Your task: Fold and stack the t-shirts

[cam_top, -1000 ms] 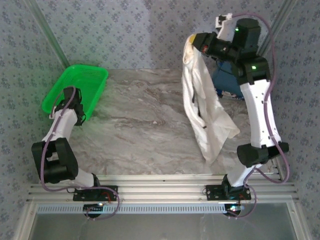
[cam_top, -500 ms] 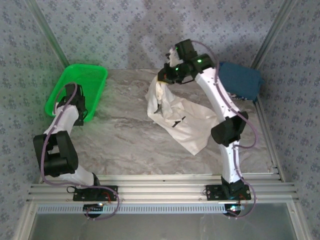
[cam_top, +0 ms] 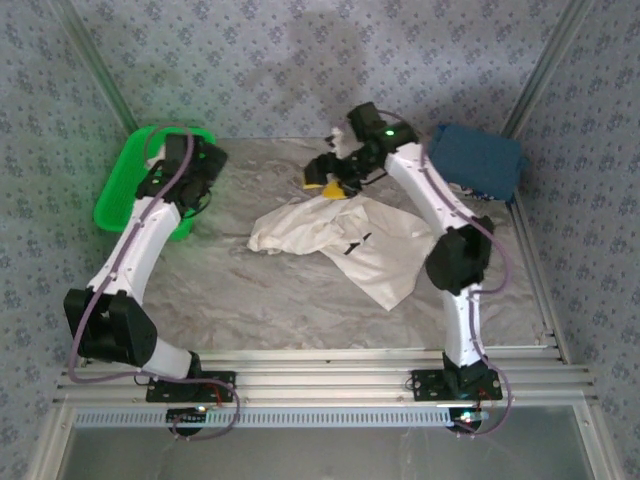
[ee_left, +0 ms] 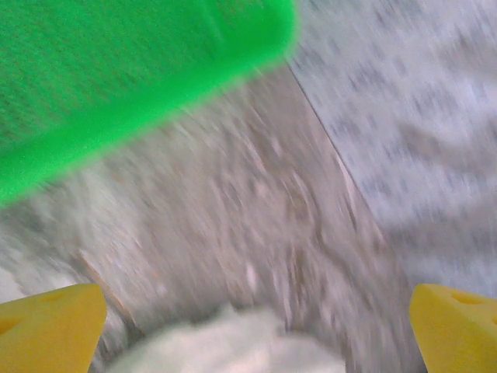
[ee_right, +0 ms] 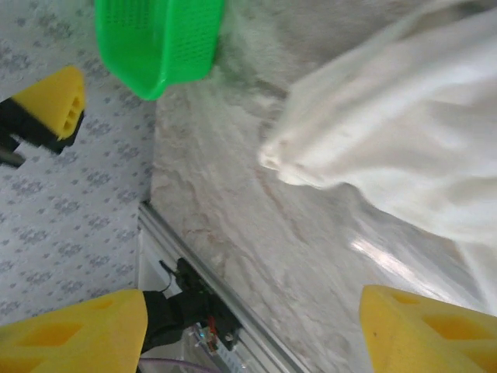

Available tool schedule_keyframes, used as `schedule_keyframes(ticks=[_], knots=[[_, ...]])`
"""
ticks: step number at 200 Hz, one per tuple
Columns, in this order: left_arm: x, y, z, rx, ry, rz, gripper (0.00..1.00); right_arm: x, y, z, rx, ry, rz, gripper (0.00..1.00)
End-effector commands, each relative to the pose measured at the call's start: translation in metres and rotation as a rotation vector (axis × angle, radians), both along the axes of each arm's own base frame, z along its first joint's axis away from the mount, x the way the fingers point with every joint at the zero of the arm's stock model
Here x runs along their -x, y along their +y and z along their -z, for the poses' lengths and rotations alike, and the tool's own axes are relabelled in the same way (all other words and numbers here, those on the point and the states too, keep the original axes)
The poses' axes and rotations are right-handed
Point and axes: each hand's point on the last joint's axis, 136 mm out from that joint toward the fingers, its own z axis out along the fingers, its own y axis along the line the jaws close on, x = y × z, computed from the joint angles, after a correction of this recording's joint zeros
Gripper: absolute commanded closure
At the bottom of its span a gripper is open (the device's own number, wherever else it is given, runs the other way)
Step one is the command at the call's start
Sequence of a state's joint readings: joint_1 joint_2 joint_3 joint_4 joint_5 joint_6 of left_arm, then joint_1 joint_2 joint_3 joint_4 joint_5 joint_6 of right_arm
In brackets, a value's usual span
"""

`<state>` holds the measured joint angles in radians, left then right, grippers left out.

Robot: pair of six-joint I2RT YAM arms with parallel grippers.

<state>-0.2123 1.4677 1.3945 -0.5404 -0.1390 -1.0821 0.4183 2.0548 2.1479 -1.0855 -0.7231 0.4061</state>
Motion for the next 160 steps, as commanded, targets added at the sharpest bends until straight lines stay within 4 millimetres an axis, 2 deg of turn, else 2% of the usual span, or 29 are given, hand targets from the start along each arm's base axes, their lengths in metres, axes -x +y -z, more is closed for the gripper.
schedule_keyframes(ticks=[1,14,40,62,81,110,117,121,132,160], knots=[[0.027,-0.072,0.026,-0.028,0.117,0.326,0.01,0.003,-0.087,-0.003,0.115,-0.042,0.149,0.21],[0.035,-0.114,0.045,-0.005,0.155,0.469,0.02,0.010,-0.122,0.021,0.142,0.007,0.220,0.20],[0.045,-0.192,0.074,-0.031,0.228,0.744,0.05,0.023,-0.158,0.065,0.132,0.076,0.296,0.20],[0.057,-0.248,0.102,-0.007,0.340,0.931,0.11,0.024,-0.175,0.089,0.118,0.082,0.355,0.18],[0.064,-0.288,0.120,0.119,0.383,0.975,0.14,0.023,-0.182,0.109,0.102,0.087,0.383,0.18],[0.063,-0.317,0.130,0.301,0.406,0.920,0.19,0.023,-0.164,0.116,-0.014,0.131,0.398,0.19],[0.065,-0.325,0.130,0.353,0.413,0.909,0.20,0.017,-0.167,0.115,-0.013,0.107,0.417,0.19],[0.068,-0.329,0.130,0.375,0.428,0.903,0.20,0.023,-0.170,0.127,0.001,0.138,0.431,0.19],[0.076,-0.335,0.137,0.418,0.478,0.873,0.20,0.025,-0.179,0.135,0.005,0.164,0.462,0.19],[0.097,-0.346,0.153,0.536,0.543,0.769,0.20,0.025,-0.196,0.141,0.005,0.170,0.493,0.20]])
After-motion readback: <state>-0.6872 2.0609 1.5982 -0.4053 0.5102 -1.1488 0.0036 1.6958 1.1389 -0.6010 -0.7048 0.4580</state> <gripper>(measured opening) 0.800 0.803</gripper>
